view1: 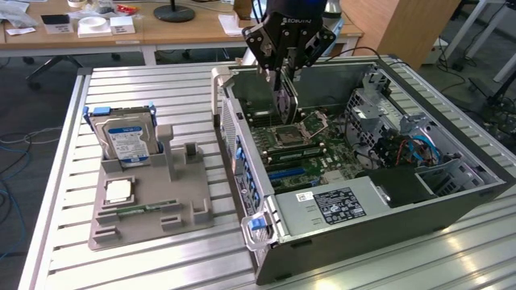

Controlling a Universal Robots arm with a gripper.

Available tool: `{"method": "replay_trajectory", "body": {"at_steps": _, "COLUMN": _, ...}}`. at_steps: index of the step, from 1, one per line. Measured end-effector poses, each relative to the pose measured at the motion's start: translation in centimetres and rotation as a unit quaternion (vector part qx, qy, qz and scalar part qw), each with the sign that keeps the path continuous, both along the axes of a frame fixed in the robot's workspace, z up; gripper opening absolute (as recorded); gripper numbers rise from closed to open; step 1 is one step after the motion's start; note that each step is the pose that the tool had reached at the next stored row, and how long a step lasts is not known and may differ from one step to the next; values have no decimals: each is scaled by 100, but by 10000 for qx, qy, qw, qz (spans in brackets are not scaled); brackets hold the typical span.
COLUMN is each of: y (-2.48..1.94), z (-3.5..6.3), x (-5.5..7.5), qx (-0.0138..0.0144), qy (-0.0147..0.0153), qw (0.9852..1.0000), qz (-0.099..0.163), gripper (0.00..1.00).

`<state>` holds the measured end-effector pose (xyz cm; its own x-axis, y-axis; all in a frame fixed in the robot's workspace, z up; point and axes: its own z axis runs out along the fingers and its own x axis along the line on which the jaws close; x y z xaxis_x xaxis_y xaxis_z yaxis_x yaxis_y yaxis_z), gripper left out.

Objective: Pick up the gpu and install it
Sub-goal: 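Pick up the gpu and move the gpu toward the slot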

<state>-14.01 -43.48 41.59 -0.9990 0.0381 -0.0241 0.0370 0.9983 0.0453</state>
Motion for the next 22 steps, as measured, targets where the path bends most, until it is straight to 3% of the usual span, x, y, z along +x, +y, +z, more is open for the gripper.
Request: {"method": "replay_trajectory", "body": {"at_steps": 22, "y": 0, "z": 0, "x": 122, "qx": 0, "qy": 0, "qw": 10000, "qz": 0, "gripper": 27}}
